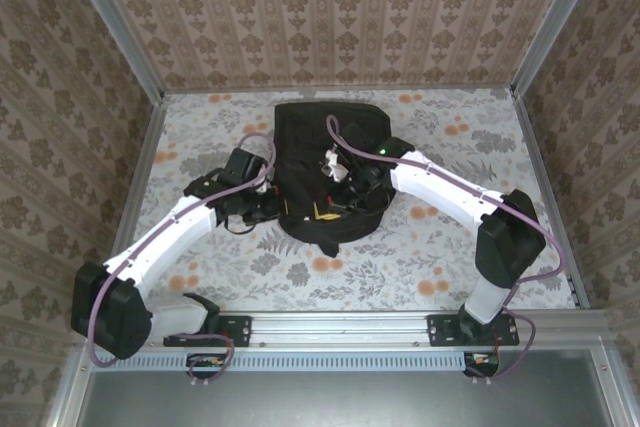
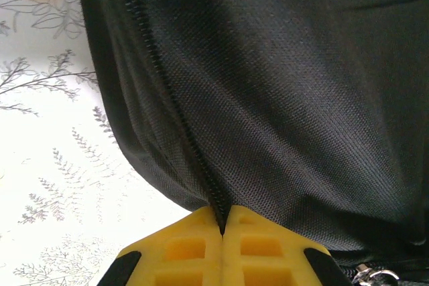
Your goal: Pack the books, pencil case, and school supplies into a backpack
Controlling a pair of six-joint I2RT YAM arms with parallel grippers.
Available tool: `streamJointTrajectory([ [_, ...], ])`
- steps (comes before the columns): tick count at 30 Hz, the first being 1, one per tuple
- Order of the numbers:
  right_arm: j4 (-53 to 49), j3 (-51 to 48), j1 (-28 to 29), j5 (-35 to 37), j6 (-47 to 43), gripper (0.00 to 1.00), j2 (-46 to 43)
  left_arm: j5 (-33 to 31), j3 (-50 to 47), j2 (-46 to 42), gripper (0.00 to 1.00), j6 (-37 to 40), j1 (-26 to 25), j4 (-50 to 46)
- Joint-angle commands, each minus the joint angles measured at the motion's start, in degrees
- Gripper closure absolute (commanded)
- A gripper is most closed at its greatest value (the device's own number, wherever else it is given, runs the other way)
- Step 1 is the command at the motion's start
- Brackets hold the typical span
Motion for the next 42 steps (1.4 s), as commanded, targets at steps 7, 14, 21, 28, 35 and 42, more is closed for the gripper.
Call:
streamJointTrajectory([
  [7,-13.0,14.0,3.4,21.7,-8.4,0.71,2.4,-6.7,3.7,1.9,1.0,4.0,-3.3,-5.1],
  [14,-1.4,-4.7,5.9,27.4,-13.2,0.41,-15.8,-1.8,3.0,1.6,1.0,3.2,-0.7,-4.1],
  [21,26.7,-36.0,14.9,29.6,-43.3,0.44,-39.1,0.4,3.0,2.0,1.0,3.5,0.5,-4.1],
  [28,30.8,-37.9,16.9,28.8,-57.0,0.48,-31.3,1.3,2.7,1.5,1.0,3.5,1.2,-4.1],
  [35,35.3,-35.1,16.8,35.4,-62.6,0.46,-21.1,2.8,2.4,1.4,1.0,3.6,1.7,-3.5],
  [42,36.2,-32.3,15.3,40.1,-66.1,0.44,-17.9,3.7,2.3,2.0,1.0,3.9,1.8,-3.0],
])
